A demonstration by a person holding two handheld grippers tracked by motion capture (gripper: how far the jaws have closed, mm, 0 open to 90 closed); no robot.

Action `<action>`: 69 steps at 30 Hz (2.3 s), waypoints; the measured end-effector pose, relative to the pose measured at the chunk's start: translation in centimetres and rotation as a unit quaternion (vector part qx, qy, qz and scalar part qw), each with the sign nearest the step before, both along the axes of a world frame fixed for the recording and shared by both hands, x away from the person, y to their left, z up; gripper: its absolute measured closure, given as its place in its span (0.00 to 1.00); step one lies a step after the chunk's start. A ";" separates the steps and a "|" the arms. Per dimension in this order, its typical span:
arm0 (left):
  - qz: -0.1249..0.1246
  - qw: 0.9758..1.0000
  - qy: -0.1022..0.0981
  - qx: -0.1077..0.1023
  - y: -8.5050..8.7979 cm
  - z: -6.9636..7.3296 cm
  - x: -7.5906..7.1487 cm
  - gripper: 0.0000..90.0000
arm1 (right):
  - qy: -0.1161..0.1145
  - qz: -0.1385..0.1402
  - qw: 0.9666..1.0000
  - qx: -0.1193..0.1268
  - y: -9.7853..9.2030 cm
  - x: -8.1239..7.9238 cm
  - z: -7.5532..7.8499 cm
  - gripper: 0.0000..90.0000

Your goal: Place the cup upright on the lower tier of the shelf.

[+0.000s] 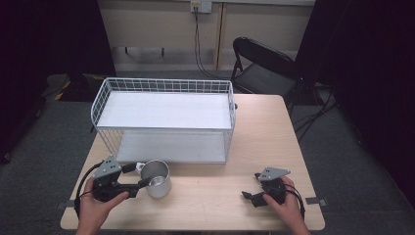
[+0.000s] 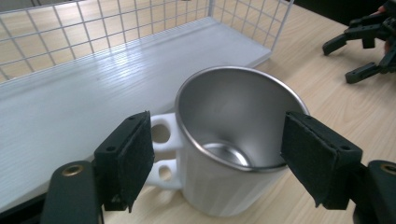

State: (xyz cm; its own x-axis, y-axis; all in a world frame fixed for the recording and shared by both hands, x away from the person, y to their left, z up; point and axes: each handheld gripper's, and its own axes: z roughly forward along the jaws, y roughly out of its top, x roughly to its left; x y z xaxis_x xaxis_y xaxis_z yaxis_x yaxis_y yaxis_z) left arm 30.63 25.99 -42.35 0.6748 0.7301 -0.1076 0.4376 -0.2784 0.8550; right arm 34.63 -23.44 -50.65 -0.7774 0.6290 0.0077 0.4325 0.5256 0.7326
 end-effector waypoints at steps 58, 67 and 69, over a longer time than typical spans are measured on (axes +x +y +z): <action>-0.022 0.998 0.006 0.061 -2.9 -1.1 4.4 0.85 | 0.000 -0.001 1.000 0.000 0.0 0.0 0.0 0.13; -0.011 0.998 0.022 0.064 -3.0 -0.8 4.0 0.91 | 0.000 -0.001 1.000 0.000 0.0 0.0 0.0 0.13; -0.009 0.998 0.021 0.063 -3.0 -0.8 3.9 0.91 | 0.000 -0.001 1.000 0.000 0.0 0.0 0.0 0.13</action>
State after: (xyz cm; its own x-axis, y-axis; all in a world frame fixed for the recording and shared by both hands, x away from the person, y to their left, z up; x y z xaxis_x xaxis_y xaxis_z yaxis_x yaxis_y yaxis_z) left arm 34.52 22.95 -43.19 0.6852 0.7270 -0.0449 0.4668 -0.3910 0.7932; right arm 34.61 -23.42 -50.65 -0.7766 0.6300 0.0083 0.4336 0.5248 0.7325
